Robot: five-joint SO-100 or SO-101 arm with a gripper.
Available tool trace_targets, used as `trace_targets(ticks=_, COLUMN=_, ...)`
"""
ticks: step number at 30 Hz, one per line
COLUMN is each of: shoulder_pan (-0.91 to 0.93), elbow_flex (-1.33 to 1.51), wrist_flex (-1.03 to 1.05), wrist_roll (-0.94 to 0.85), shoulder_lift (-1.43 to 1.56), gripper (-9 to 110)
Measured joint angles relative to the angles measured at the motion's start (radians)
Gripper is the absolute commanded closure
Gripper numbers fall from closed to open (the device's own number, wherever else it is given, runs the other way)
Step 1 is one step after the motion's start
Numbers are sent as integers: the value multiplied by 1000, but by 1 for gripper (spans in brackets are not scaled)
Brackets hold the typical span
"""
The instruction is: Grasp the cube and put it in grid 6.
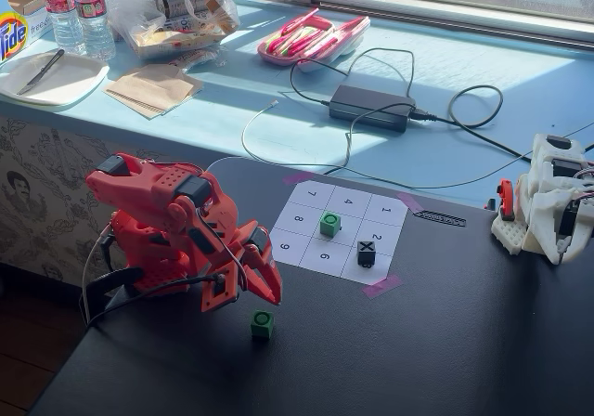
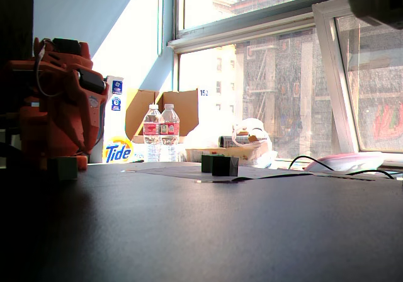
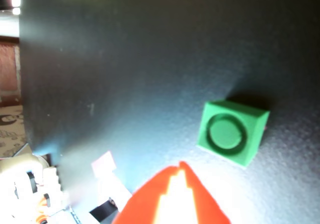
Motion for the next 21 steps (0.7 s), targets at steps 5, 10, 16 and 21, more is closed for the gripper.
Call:
trace_targets(ticks=5, shoulder_pan=-9, elbow_flex=0, wrist_flex=0, wrist_roll=0, shoulder_lift=0, gripper=101)
trace_targets(ticks=10, shoulder_pan=-9, elbow_flex=0, wrist_flex=0, wrist_roll=0, shoulder_lift=0, gripper=101)
trace_targets(ticks=16, shoulder_pan=-9, elbow_flex=0, wrist_flex=0, wrist_roll=0, shoulder_lift=0, gripper=101)
trace_targets(ticks=21, shoulder_pan=-9, elbow_flex=0, wrist_flex=0, wrist_roll=0, shoulder_lift=0, gripper=101)
